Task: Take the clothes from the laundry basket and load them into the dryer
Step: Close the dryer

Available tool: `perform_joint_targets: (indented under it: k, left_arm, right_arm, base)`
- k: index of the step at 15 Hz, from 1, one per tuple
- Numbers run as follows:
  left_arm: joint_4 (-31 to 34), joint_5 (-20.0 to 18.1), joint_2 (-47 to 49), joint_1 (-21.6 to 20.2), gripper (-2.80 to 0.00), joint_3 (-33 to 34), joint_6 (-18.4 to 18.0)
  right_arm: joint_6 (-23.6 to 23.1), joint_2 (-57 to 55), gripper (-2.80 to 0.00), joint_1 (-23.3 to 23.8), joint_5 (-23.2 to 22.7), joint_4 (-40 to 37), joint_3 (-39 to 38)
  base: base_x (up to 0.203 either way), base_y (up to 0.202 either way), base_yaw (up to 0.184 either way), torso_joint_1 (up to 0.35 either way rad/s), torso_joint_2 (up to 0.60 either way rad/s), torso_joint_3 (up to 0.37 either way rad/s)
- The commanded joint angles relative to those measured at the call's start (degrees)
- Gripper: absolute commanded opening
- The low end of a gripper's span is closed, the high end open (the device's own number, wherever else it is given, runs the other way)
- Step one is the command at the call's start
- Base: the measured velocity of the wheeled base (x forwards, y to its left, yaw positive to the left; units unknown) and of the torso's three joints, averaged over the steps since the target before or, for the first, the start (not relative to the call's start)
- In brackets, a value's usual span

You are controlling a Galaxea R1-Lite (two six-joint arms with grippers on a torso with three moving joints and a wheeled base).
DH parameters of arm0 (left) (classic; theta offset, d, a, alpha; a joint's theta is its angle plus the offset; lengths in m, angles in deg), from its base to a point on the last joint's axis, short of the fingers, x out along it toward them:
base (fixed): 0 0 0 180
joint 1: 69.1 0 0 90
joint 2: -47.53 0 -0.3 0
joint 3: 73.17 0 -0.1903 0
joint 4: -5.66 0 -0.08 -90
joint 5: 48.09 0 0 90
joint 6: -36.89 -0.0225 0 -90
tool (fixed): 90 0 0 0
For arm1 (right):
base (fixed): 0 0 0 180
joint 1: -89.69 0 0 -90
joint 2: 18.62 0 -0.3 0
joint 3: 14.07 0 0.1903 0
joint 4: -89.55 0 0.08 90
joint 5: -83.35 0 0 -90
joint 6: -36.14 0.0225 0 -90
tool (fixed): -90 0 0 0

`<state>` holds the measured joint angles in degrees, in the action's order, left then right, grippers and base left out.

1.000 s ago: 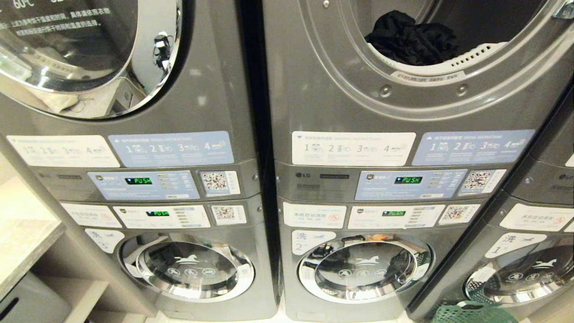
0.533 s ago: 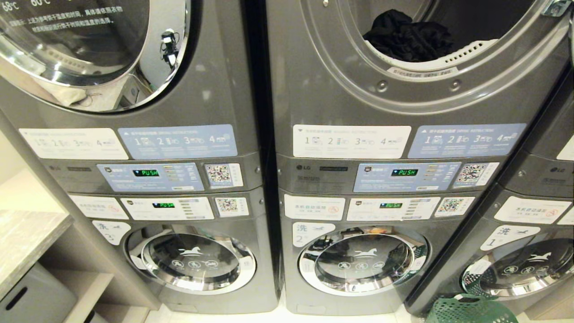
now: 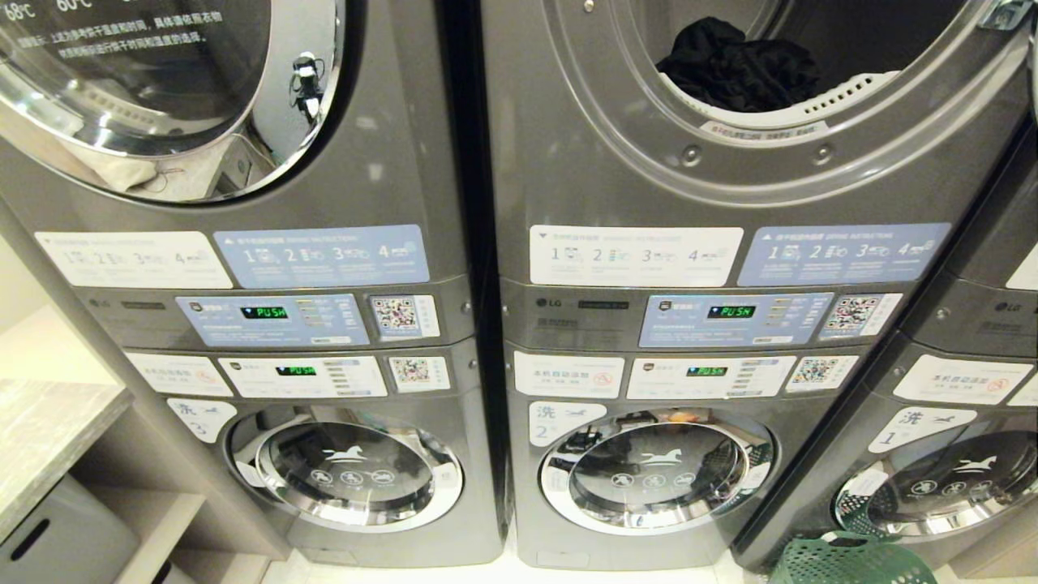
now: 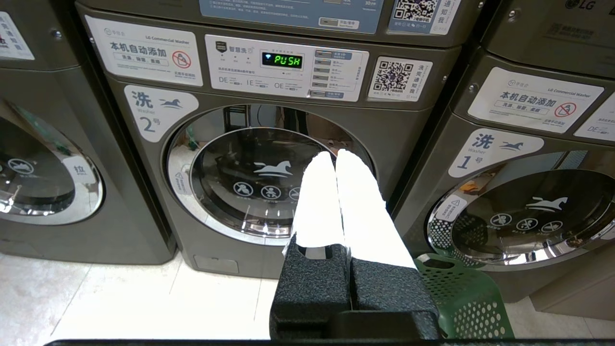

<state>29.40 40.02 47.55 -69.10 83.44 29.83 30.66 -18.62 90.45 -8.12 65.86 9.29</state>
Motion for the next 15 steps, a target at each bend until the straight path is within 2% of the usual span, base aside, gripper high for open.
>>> perform_joint_targets:
  k: [1,15]
  left_arm:
    - [0.1,-0.2,0.0,0.0,-2.8,0.1,-0.6]
    - [0.2,0.6,0.0,0.0,-2.8,0.1,-0.4]
  right_arm:
    - [-0.1,-0.1,-2.8,0.0,0.0,0.0,0.0]
    - [-0.1,-0.1,-2.8,0.0,-0.1,0.0,0.0]
  base:
    - [0.0,0.0,0.0,0.0,0.0,0.0]
    - [0.0,0.0,0.0,0.0,0.0,0.0]
